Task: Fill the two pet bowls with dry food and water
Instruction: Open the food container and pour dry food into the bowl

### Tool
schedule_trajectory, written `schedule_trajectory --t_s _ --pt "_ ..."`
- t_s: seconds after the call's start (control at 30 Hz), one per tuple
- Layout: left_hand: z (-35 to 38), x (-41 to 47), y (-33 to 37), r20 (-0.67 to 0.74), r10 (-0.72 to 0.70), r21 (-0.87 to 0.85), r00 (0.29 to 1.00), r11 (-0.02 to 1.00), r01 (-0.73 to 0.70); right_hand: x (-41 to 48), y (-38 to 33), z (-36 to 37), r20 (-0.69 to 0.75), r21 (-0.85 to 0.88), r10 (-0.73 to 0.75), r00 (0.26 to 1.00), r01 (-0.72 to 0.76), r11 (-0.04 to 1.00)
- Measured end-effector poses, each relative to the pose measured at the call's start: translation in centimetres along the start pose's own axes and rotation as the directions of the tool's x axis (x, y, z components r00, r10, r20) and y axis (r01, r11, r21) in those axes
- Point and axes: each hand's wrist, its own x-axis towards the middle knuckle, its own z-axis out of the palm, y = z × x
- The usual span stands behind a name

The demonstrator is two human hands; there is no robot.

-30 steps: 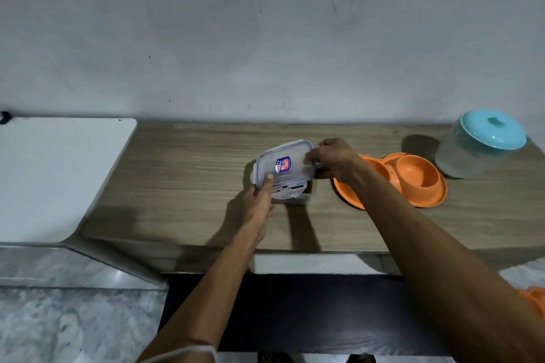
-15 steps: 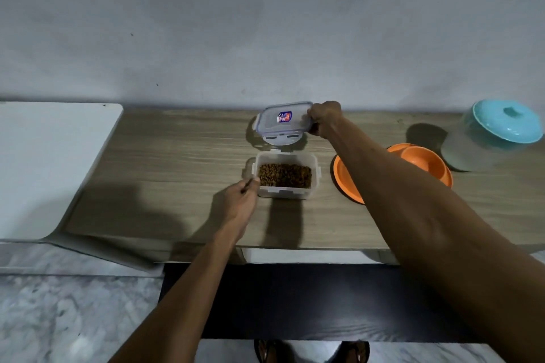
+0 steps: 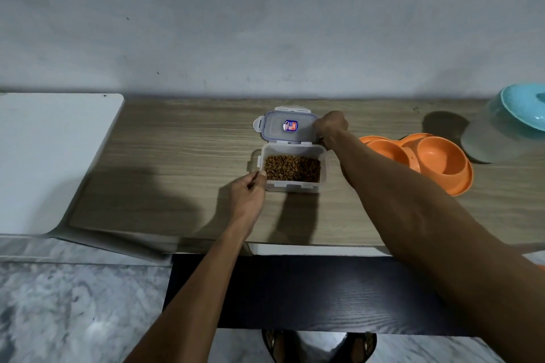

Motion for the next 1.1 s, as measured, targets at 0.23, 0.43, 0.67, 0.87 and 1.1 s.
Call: schedule_trajectory --t_s 0.23,0.43,0.67,0.87,1.1 --pt "-0.3 -0.7 0.5 -0.024 -0.017 0.064 1.0 0.998 0.019 -6.6 0.7 -4.2 0.102 -0.105 -0.217 0.971 0.227 0.968" --pt "-0.3 -1.3 0.8 -0.028 -0.013 0.13 1.0 0.991 0.017 -11.3 5.1 -4.7 0.275 -0.056 -0.095 0.957 0.114 0.992" --pt "-0.6 -1.2 0.0 -0.075 -0.057 0.293 0.996 0.953 0.077 -13.2 5.1 -6.1 0.383 0.173 -0.078 0.921 0.011 0.985" --pt "1.4 -1.8 2.4 -0.096 -0.101 0.213 0.99 0.97 0.12 -12.8 4.9 -10.9 0.378 0.393 -0.072 0.923 -0.09 0.915" --pt "9.4 -5.5 7.3 0.097 0.039 0.282 0.995 0.957 -0.065 -10.9 6.7 -20.5 0.205 0.52 -0.143 0.968 0.016 0.854"
